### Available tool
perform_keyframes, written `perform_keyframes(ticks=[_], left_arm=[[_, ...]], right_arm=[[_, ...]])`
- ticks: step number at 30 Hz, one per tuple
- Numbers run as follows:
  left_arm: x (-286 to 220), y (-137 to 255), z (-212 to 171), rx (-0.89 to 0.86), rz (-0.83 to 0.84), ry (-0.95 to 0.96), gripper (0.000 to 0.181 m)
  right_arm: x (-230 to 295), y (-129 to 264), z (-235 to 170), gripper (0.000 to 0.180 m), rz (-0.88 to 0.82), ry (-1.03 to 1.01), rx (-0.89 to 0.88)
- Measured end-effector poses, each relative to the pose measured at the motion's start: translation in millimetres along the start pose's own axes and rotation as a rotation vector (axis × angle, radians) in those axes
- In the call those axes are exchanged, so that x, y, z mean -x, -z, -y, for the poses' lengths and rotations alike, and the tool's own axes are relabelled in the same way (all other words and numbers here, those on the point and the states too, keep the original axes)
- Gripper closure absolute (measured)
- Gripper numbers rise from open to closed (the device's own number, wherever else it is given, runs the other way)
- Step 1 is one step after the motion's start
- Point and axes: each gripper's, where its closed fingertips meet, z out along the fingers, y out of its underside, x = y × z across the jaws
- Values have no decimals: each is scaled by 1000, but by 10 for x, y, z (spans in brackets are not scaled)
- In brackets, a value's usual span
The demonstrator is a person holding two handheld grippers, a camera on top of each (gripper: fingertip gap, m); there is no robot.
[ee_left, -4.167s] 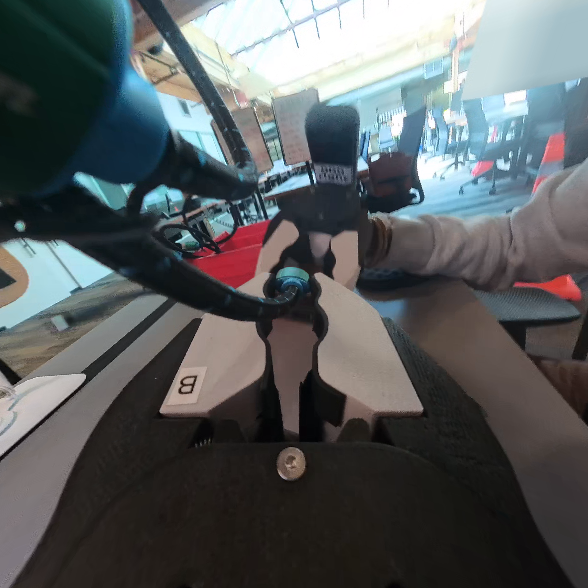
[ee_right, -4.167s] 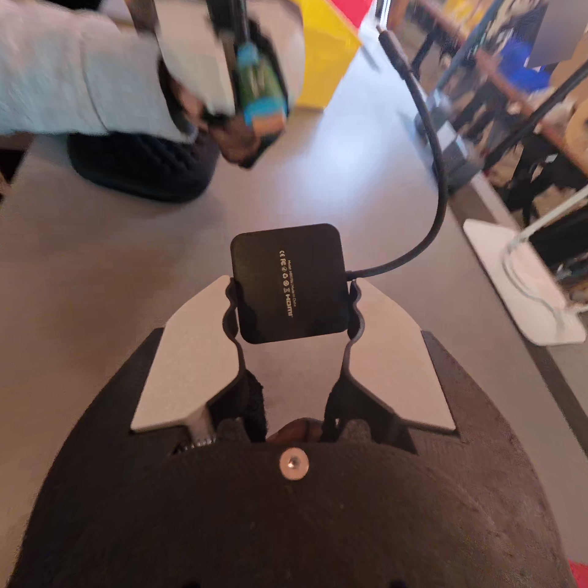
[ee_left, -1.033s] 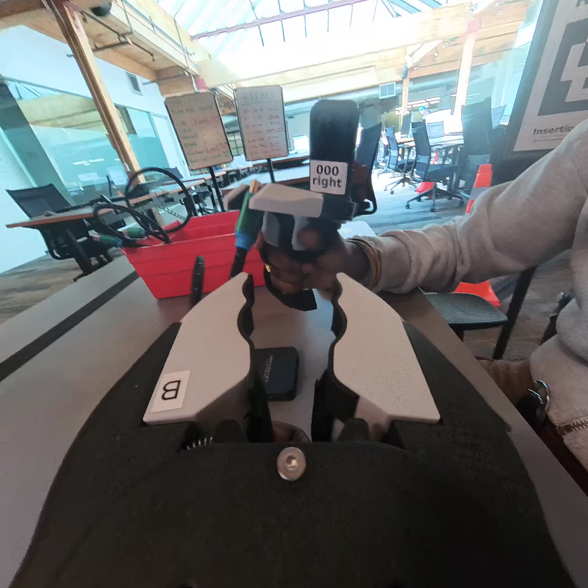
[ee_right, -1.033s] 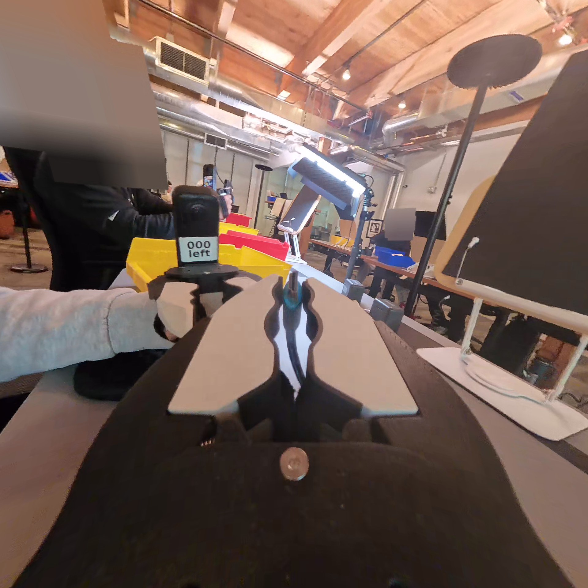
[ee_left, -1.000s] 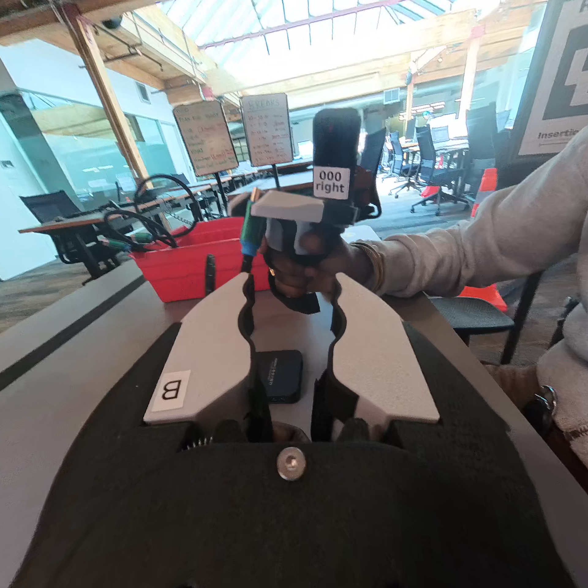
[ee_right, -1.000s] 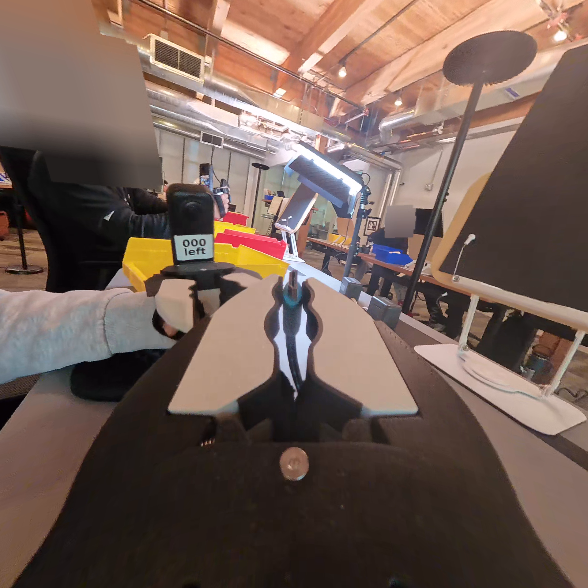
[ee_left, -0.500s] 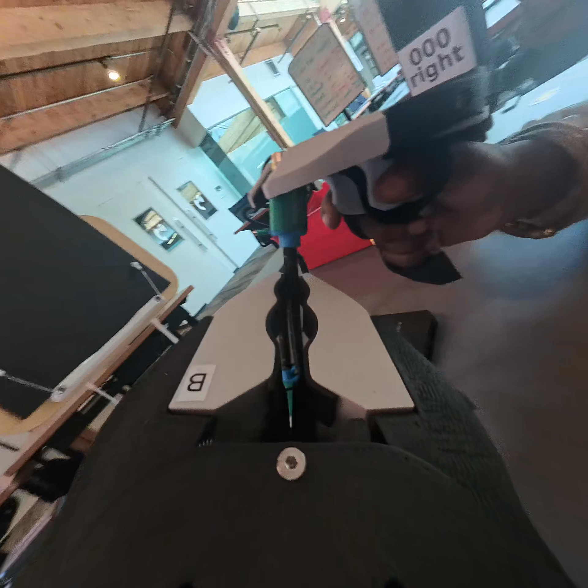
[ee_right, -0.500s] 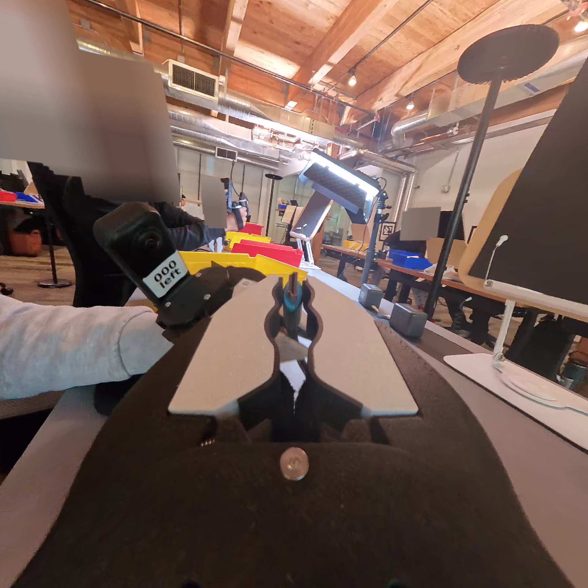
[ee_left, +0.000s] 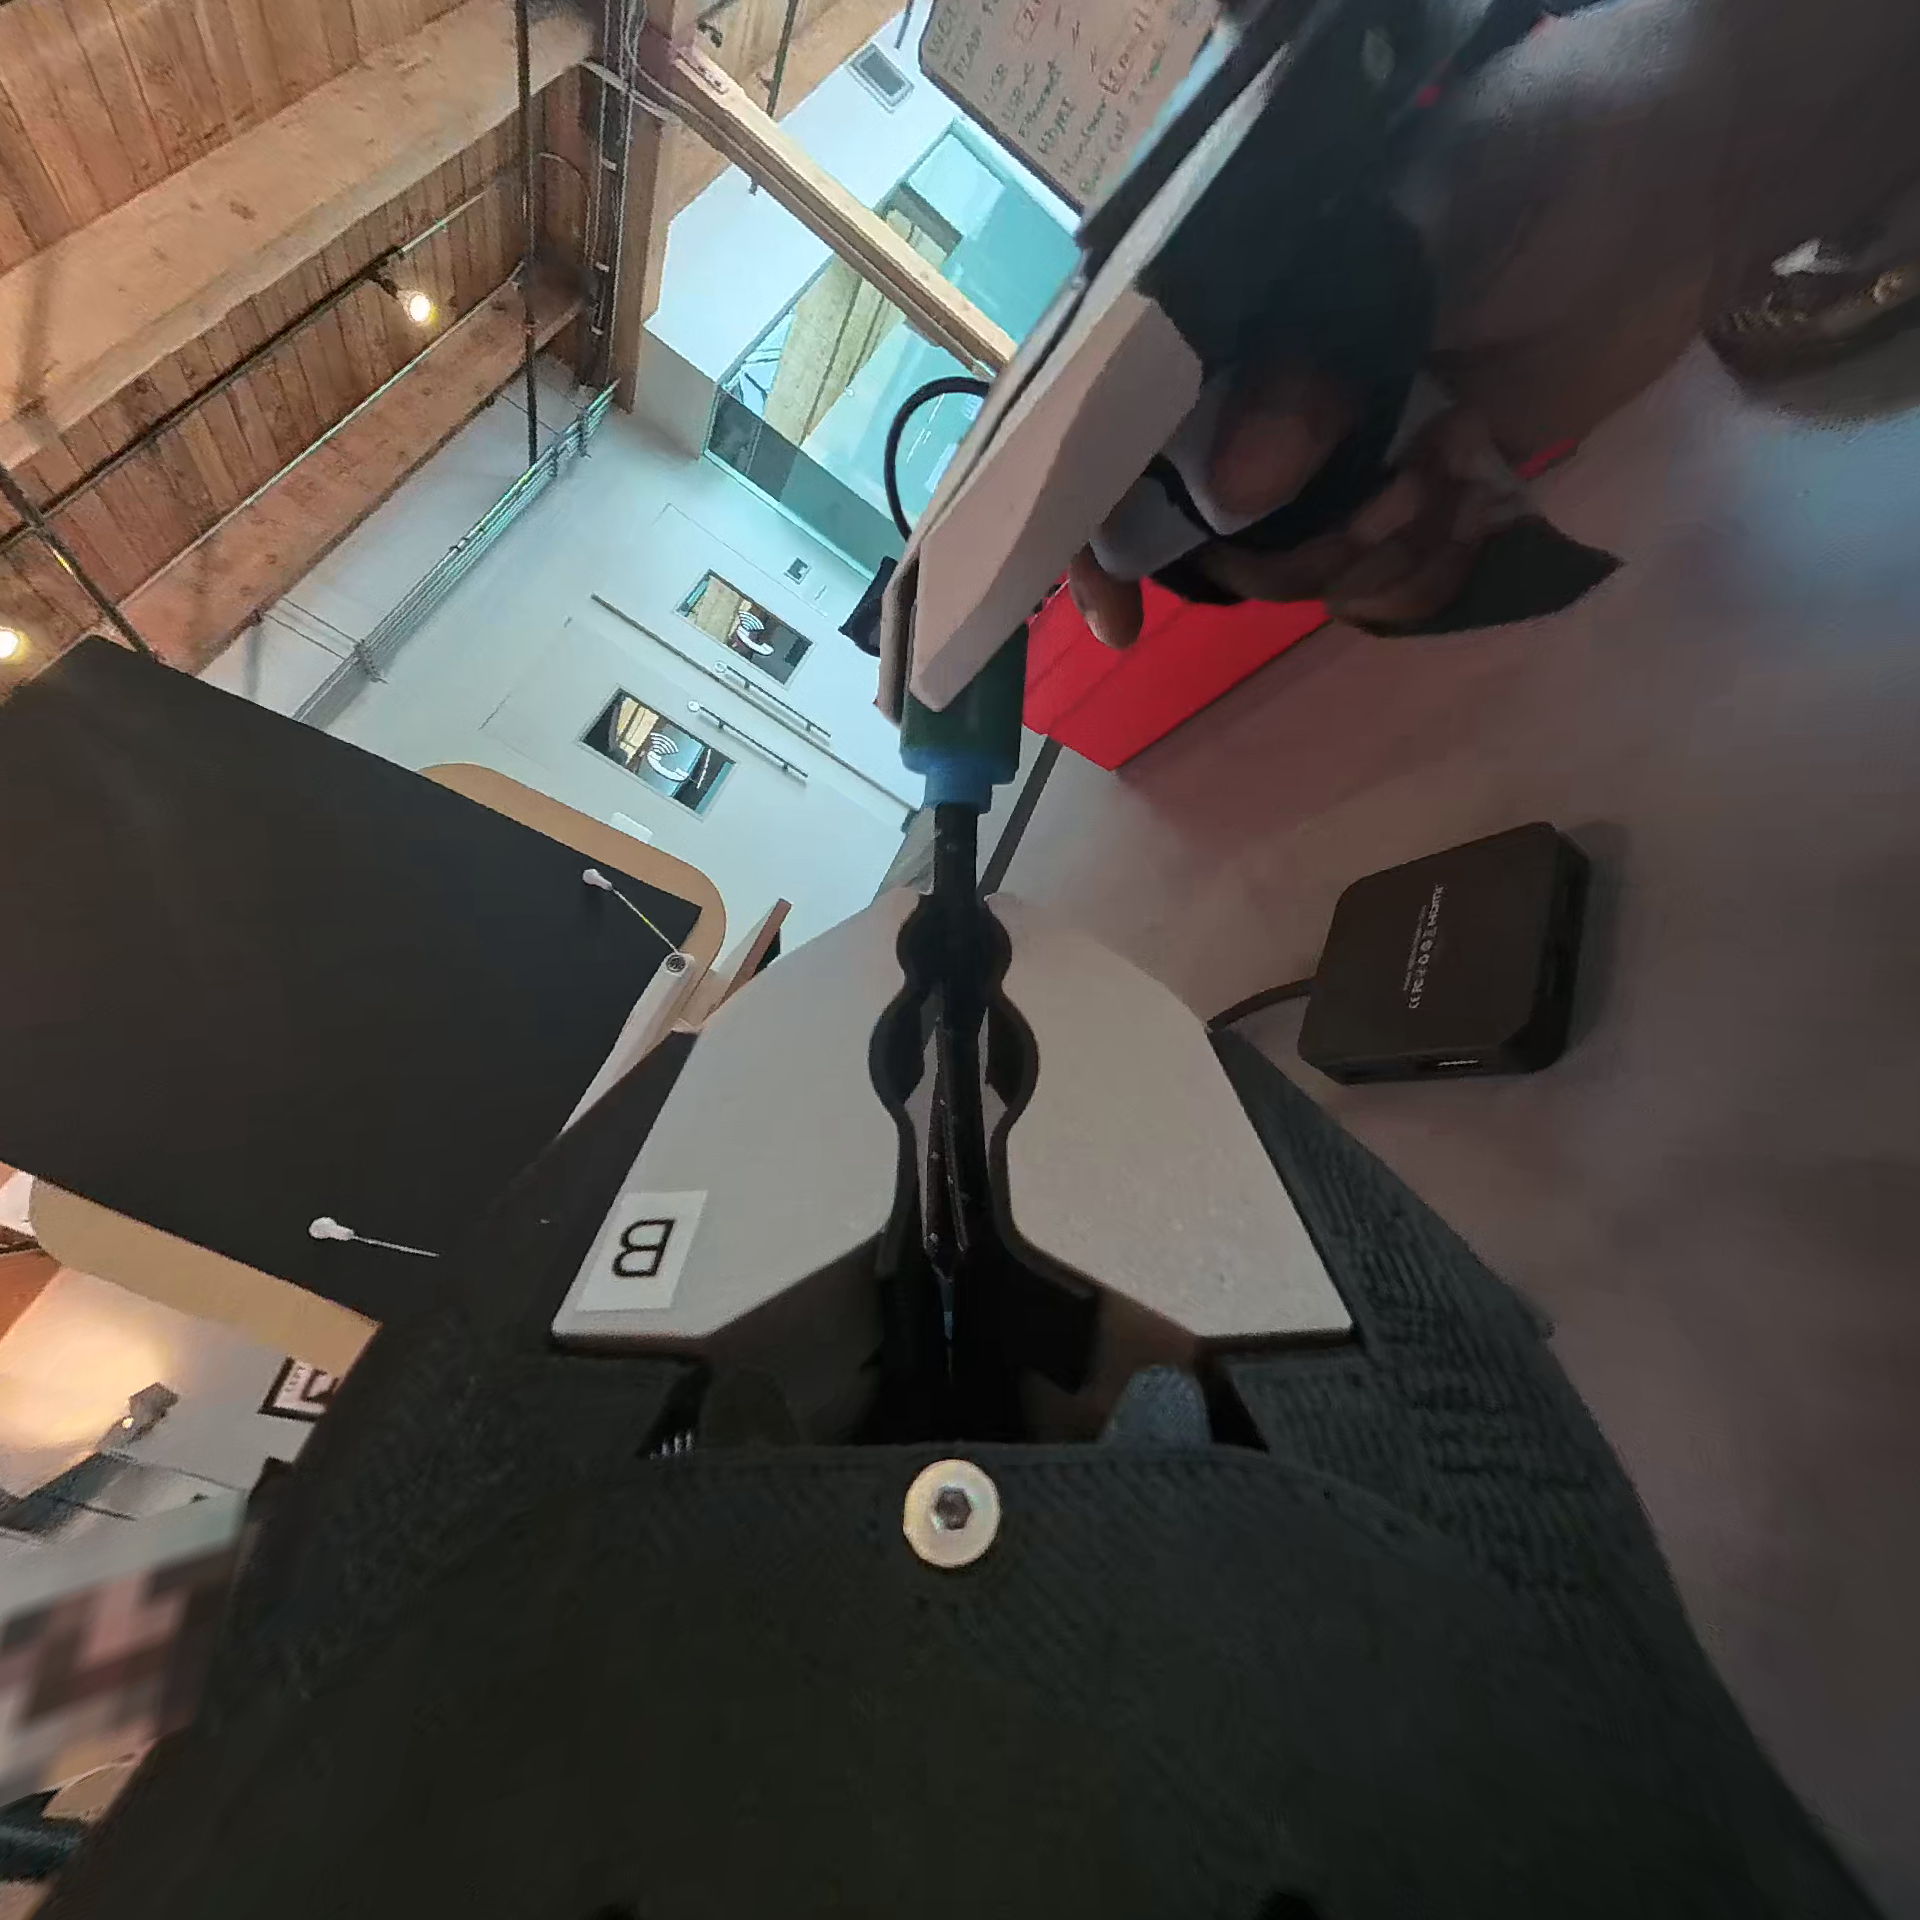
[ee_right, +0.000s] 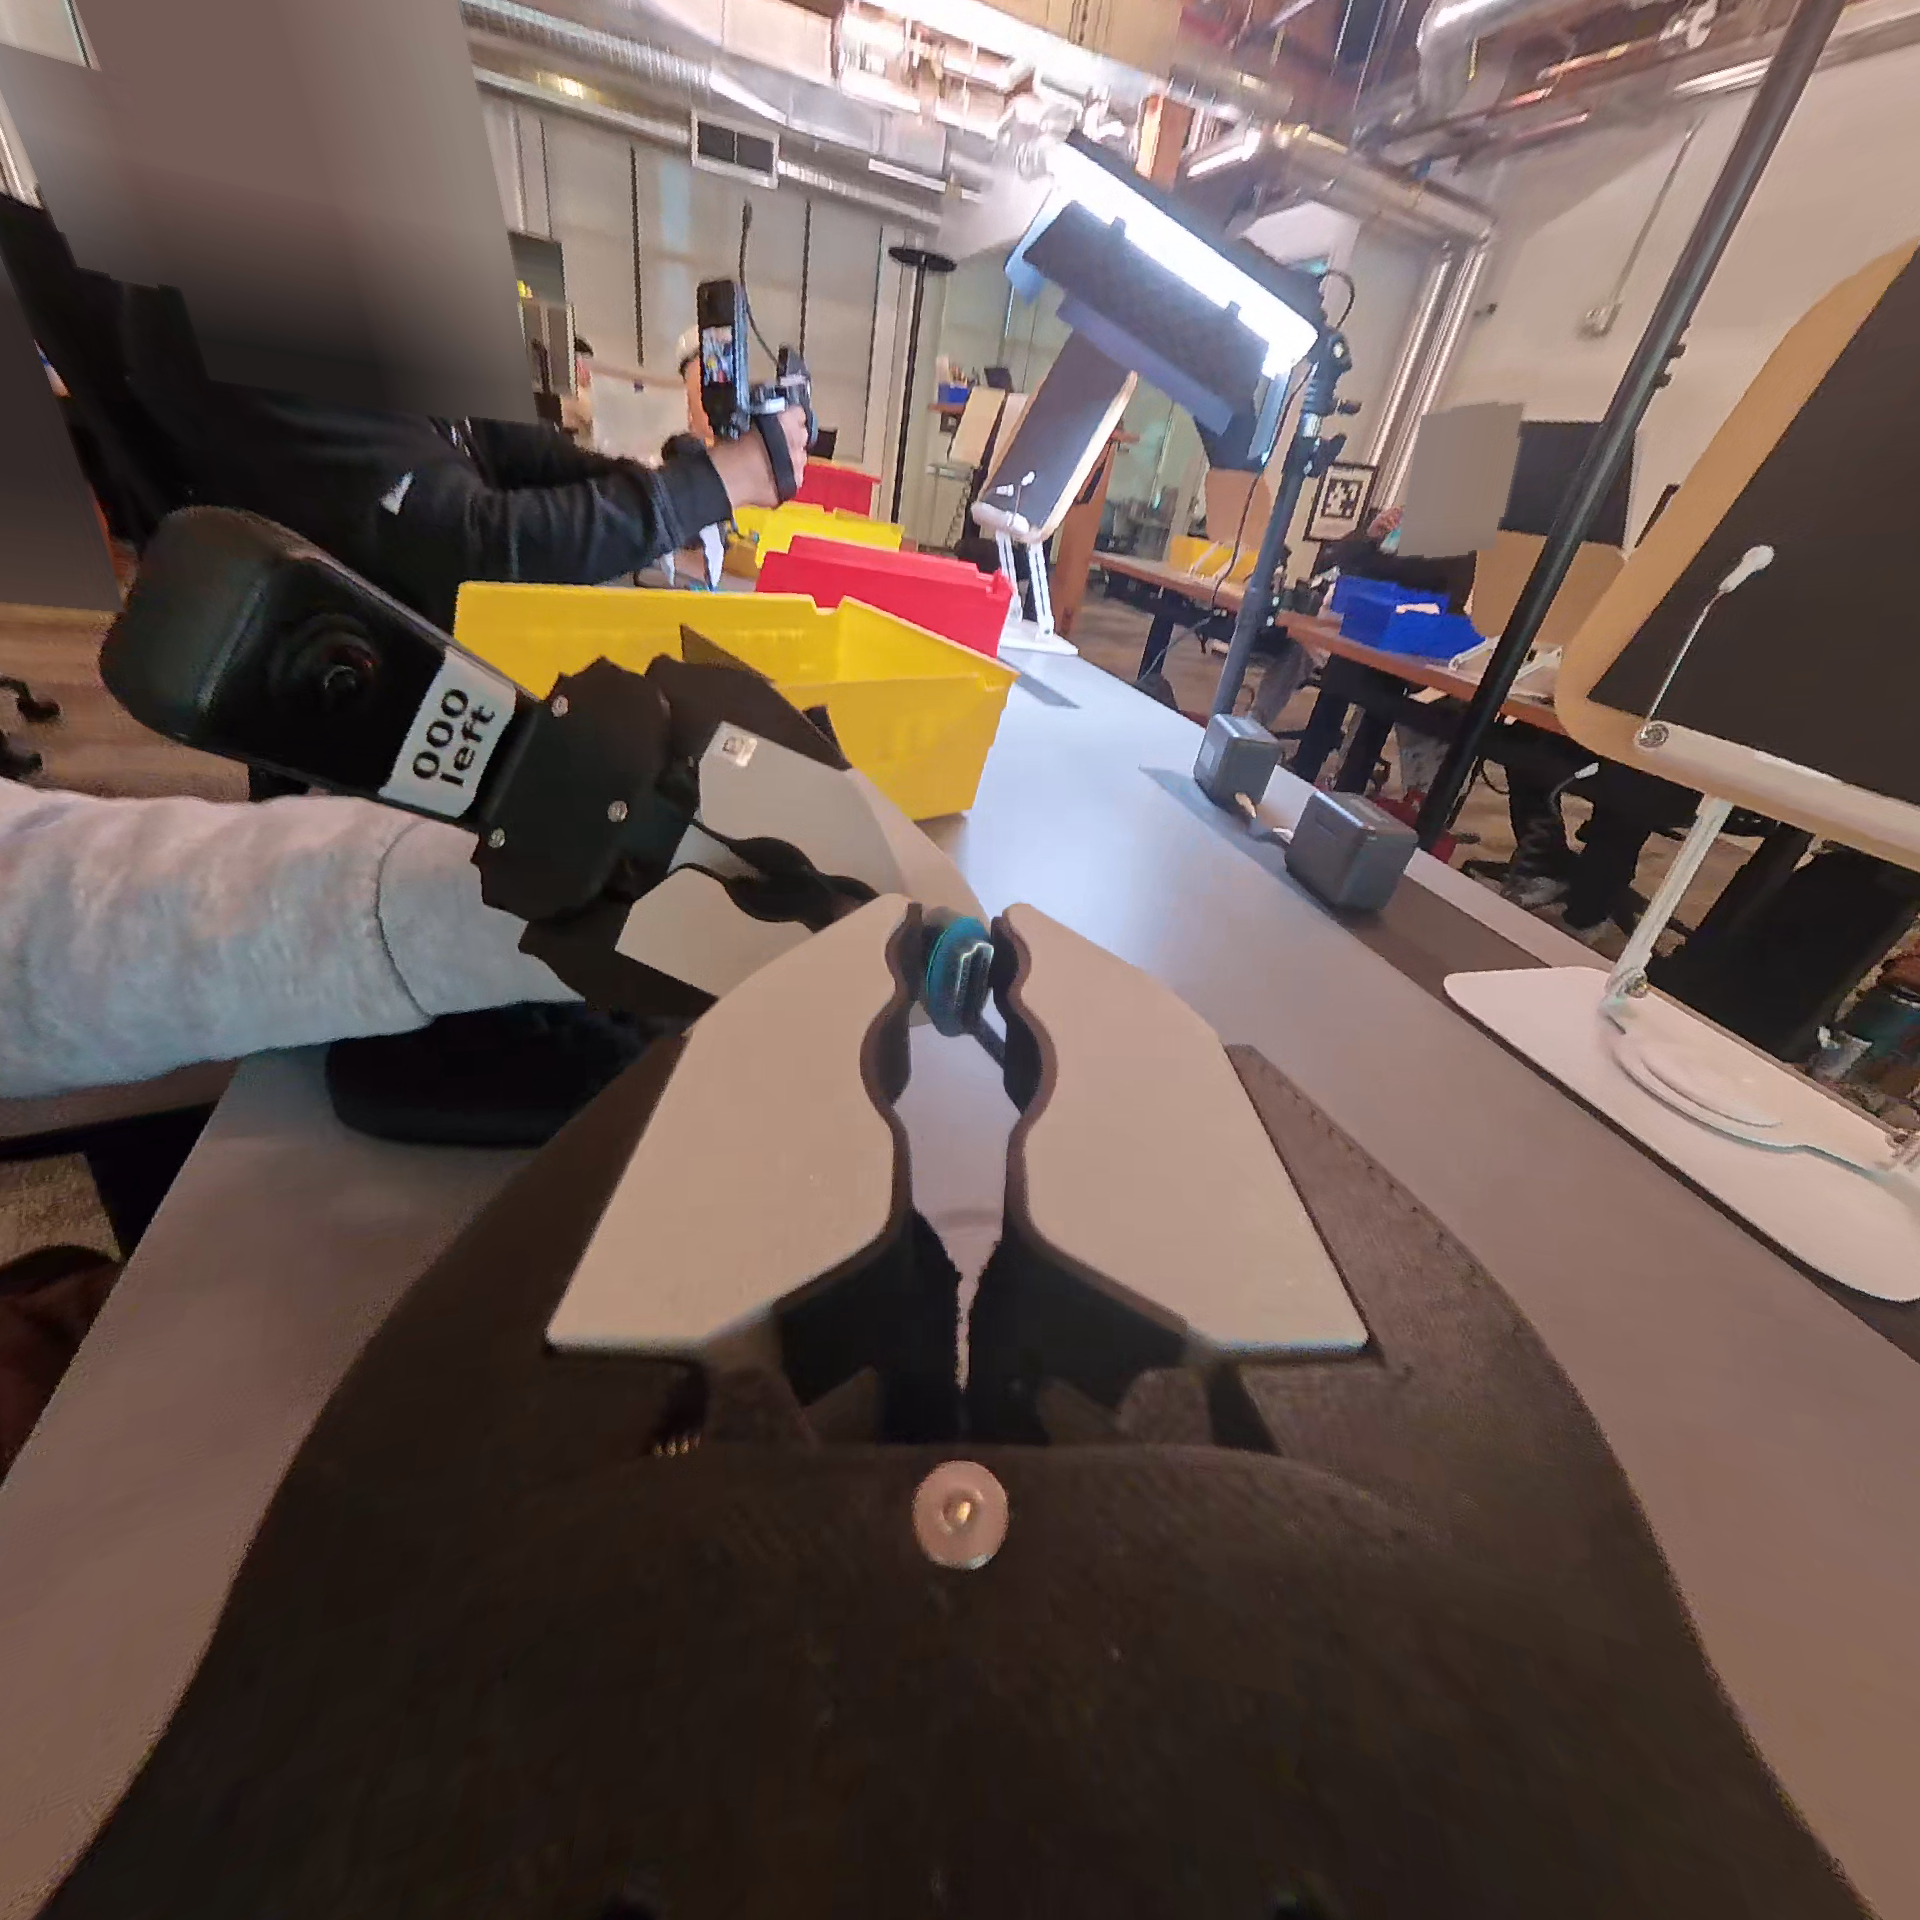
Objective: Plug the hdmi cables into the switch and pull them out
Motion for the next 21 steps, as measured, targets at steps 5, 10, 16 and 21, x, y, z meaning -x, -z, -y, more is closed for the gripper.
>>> perform_keyframes(ticks=[5, 10, 16, 21], left_arm=[[-33, -16, -30, 23, -1, -50, 175], [-36, -19, -57, 42, 6, -94, 175], [37, 9, -125, 85, 46, -177, 175], [-38, -12, -136, 99, 24, -244, 175]], right_arm=[[-5, 24, -74, 167, 12, 33, 74], [-8, 29, -121, 166, 18, 48, 104], [29, 62, -268, 135, 86, 43, 211], [-17, 86, -252, 142, 80, -15, 194]])
